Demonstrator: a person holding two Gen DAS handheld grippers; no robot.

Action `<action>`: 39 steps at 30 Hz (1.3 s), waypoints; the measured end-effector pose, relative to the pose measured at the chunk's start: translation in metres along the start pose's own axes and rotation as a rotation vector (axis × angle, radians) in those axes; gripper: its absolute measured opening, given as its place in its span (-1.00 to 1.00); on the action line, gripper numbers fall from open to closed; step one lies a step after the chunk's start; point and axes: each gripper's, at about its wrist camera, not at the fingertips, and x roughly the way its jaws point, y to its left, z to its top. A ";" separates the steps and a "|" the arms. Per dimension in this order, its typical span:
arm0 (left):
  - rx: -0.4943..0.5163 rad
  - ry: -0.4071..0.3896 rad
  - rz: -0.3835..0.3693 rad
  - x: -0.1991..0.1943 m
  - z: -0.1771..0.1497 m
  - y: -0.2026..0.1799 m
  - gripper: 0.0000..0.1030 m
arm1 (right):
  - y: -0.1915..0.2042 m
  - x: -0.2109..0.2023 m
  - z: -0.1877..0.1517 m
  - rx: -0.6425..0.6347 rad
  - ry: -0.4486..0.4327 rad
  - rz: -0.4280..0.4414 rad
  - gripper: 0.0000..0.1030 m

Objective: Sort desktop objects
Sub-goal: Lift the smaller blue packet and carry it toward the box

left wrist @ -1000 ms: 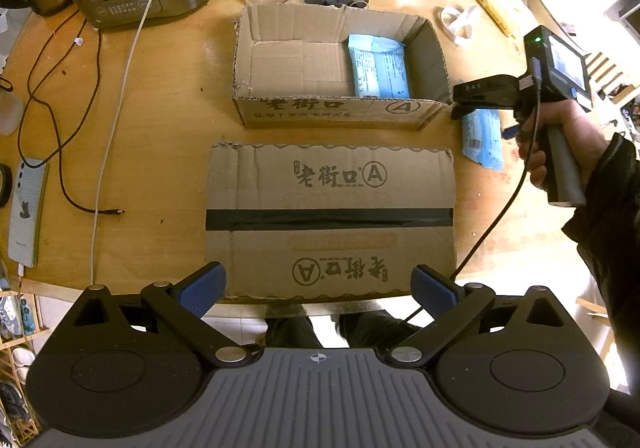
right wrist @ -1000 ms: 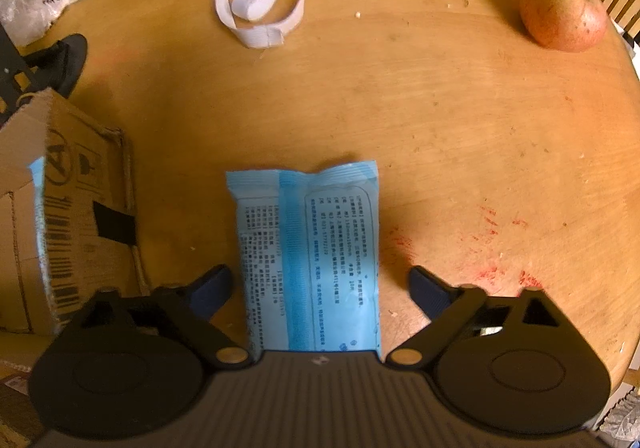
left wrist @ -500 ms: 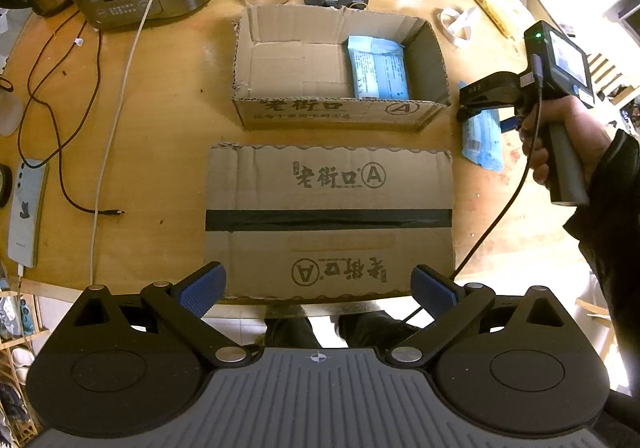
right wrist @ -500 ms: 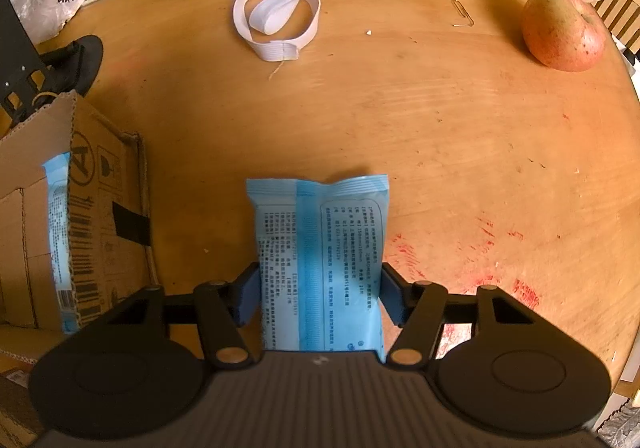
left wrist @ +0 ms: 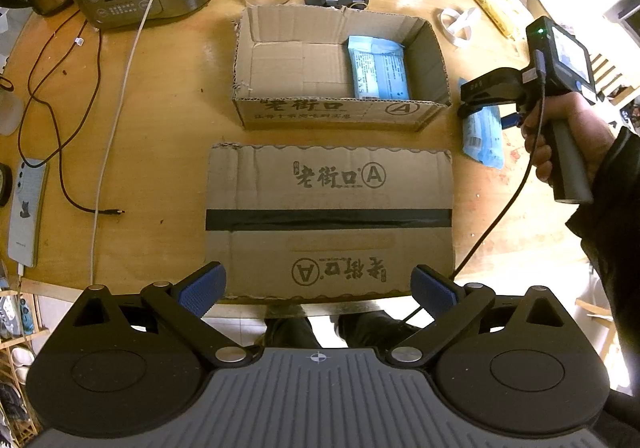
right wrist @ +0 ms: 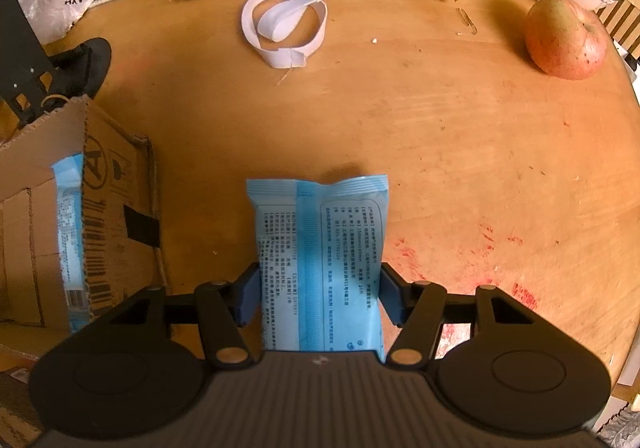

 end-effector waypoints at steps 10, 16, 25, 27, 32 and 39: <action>-0.001 0.001 -0.002 0.000 0.001 0.001 0.97 | -0.009 0.001 0.013 0.011 -0.008 -0.004 0.12; -0.004 0.002 -0.003 0.001 0.001 0.002 0.97 | -0.011 -0.015 0.017 0.015 -0.018 0.000 0.12; -0.004 0.002 -0.009 0.001 0.001 0.003 0.97 | -0.010 -0.041 0.023 0.001 -0.034 0.008 0.12; -0.004 0.001 -0.010 0.001 0.001 0.003 0.97 | -0.010 -0.048 0.023 0.002 -0.040 0.014 0.12; -0.009 -0.001 -0.012 0.001 0.000 0.004 0.97 | -0.008 -0.063 0.030 0.004 -0.058 0.025 0.12; -0.015 -0.002 -0.013 0.001 0.000 0.005 0.97 | -0.003 -0.079 0.037 -0.009 -0.068 0.034 0.12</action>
